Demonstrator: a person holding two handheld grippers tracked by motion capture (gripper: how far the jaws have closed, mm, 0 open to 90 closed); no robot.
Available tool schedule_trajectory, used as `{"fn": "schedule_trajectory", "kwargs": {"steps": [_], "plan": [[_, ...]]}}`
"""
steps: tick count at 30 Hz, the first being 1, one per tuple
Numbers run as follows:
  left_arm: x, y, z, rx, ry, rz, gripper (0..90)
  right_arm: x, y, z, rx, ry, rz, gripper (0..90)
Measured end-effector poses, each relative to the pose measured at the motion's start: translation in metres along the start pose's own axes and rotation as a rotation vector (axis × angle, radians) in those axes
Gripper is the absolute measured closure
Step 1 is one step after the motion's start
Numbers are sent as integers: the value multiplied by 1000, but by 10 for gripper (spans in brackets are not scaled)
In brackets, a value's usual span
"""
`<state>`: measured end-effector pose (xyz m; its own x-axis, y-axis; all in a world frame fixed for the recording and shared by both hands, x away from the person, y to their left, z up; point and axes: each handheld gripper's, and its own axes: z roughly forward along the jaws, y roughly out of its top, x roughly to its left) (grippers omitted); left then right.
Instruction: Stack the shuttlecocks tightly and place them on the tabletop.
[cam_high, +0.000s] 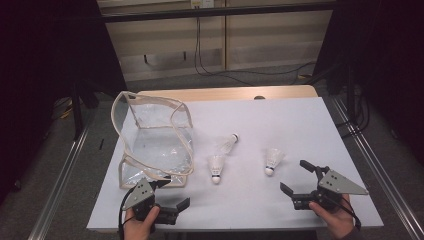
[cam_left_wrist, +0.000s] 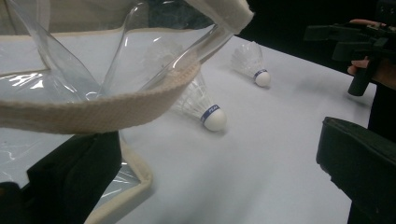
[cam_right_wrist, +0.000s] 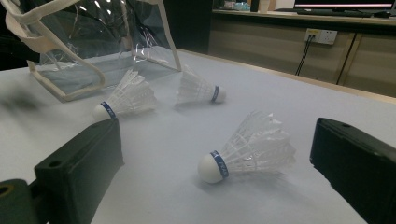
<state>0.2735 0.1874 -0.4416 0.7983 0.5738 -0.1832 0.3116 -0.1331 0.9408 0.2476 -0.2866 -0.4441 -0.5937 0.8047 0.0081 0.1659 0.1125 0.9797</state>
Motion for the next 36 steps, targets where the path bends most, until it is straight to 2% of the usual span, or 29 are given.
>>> {"fn": "schedule_trajectory", "kwargs": {"steps": [7,11,23,25,29,36], "plan": [[-4,0,7,23,-46,11,17,0,0,0,0,0,0,19],[-8,1,13,23,-52,2,14,0,0,0,1,-1,-2,19],[-17,3,26,36,-97,13,16,0,0,0,1,-1,1,19],[-19,4,29,34,-86,16,16,0,0,0,1,-2,2,19],[-22,6,35,42,-90,26,16,0,-1,0,4,-1,3,19],[-29,9,45,37,-99,12,15,0,-1,0,4,-4,4,19]]}}
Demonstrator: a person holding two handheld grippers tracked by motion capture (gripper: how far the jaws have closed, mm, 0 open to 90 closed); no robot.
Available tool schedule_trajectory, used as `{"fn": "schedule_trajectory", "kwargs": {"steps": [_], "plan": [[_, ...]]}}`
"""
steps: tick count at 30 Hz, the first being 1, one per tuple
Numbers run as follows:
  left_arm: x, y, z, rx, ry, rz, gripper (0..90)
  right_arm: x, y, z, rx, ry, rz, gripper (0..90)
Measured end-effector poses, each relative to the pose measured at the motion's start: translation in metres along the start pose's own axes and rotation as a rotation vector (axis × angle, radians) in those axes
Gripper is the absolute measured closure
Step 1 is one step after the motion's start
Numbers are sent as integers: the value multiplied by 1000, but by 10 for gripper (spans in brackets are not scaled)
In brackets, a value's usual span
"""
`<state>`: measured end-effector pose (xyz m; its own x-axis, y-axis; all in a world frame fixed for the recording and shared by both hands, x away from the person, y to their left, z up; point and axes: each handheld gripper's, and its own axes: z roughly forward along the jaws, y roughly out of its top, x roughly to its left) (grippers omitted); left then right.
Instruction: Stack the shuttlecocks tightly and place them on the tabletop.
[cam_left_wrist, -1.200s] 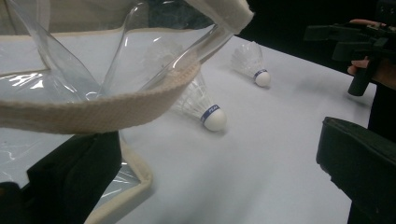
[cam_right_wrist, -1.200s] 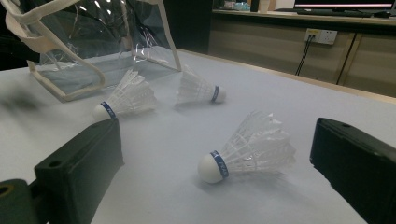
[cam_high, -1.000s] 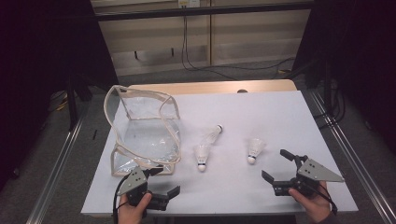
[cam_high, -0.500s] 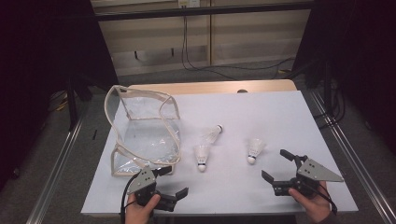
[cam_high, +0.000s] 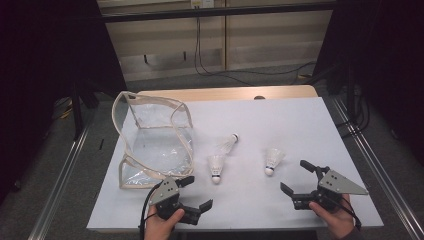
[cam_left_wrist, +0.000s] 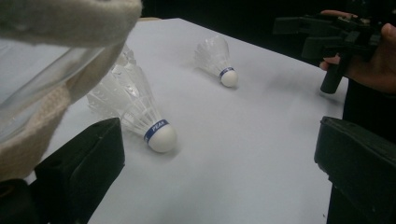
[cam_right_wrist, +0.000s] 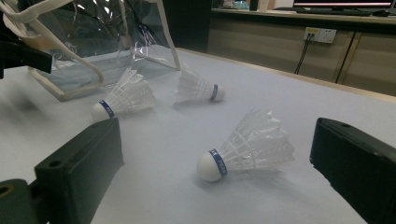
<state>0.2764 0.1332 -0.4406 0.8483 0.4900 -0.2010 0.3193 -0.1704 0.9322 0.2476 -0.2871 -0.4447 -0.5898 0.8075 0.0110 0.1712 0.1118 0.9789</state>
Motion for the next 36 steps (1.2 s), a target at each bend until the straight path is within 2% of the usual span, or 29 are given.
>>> {"fn": "schedule_trajectory", "kwargs": {"steps": [1,8,22,29,36], "plan": [[-1,1,1,-6,5,-11,15,0,0,0,0,0,0,19],[-5,3,9,-9,-4,-24,14,0,0,0,-1,3,-1,19],[-10,7,21,6,1,-24,12,0,0,0,1,4,0,19],[-14,7,29,12,-22,-17,18,0,0,0,0,2,0,19],[-16,11,39,22,-8,-19,17,0,0,0,-1,4,1,19]]}}
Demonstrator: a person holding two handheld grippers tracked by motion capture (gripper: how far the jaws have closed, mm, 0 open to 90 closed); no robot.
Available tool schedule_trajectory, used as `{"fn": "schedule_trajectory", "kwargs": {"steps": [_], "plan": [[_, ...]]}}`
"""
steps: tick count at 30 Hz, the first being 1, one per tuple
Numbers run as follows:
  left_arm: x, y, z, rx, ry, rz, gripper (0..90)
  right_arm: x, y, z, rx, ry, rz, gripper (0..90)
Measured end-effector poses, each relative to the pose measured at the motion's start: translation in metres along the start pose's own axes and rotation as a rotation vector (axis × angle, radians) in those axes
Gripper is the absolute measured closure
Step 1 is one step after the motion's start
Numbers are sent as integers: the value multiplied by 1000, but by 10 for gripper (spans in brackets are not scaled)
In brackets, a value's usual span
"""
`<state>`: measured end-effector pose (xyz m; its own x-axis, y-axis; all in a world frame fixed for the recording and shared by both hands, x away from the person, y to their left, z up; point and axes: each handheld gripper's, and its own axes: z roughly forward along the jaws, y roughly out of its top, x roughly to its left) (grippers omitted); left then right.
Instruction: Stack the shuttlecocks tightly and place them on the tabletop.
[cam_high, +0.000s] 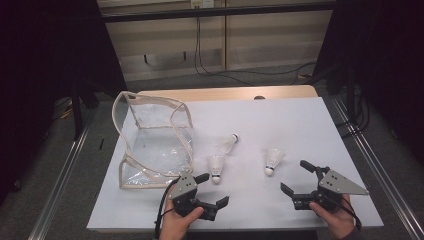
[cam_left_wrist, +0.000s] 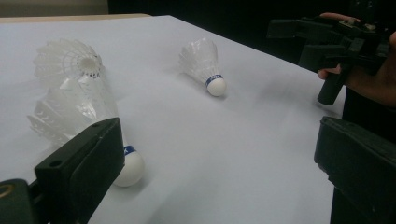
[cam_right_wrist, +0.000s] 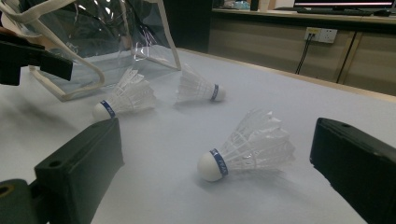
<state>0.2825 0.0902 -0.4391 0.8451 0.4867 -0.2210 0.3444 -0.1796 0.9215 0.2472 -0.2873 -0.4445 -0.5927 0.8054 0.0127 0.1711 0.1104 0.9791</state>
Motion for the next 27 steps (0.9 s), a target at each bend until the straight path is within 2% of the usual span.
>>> {"fn": "schedule_trajectory", "kwargs": {"steps": [6,10,21,27], "plan": [[-3,5,9,7,0,3,17,0,0,0,5,2,2,19],[-5,8,16,21,18,1,24,0,0,0,4,3,1,19],[-8,15,32,37,39,-4,24,-1,0,-1,3,5,4,19],[-9,21,41,44,36,14,25,-1,-1,-1,5,2,1,19]]}}
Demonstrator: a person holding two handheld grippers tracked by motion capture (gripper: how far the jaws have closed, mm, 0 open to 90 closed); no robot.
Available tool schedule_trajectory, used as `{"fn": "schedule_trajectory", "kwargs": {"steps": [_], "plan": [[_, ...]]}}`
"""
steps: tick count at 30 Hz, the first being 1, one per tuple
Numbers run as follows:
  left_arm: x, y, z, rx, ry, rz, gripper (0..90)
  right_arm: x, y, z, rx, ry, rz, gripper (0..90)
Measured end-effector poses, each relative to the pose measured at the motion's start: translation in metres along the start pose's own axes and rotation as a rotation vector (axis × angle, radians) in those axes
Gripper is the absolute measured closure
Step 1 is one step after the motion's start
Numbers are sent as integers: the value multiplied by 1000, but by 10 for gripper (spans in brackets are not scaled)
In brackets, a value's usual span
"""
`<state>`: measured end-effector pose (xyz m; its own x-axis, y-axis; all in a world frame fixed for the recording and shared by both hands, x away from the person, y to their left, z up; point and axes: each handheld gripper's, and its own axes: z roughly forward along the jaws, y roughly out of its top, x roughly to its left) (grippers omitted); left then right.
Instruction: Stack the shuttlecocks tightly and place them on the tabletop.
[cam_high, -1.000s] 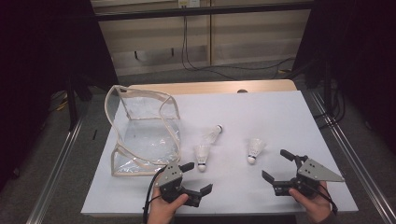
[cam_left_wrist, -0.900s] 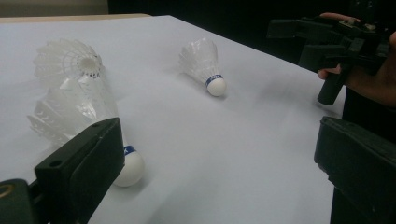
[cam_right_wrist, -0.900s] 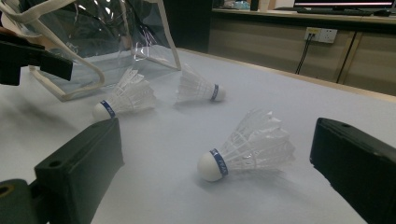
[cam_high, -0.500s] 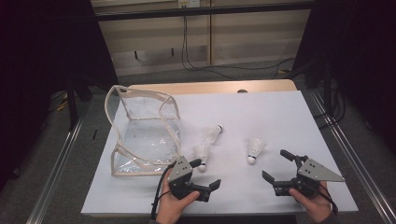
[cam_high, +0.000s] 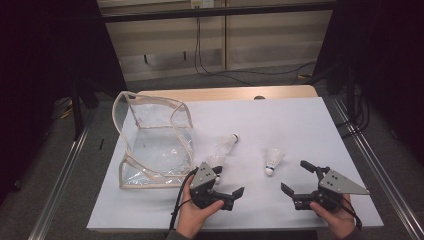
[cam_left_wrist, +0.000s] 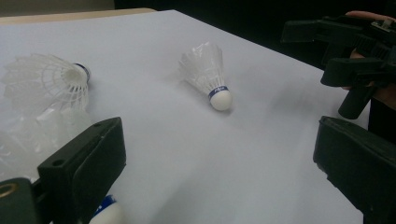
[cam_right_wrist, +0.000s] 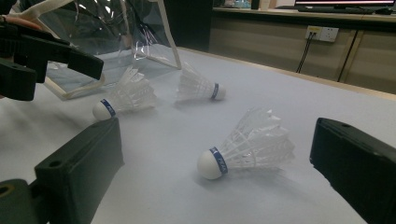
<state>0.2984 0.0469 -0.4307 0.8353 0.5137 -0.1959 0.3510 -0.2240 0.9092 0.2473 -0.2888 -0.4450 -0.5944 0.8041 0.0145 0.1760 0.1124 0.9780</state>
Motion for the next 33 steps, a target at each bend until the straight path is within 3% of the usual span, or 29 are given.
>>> {"fn": "schedule_trajectory", "kwargs": {"steps": [33], "plan": [[7,19,22,12,31,-17,28,-1,0,0,4,0,-2,19]]}}
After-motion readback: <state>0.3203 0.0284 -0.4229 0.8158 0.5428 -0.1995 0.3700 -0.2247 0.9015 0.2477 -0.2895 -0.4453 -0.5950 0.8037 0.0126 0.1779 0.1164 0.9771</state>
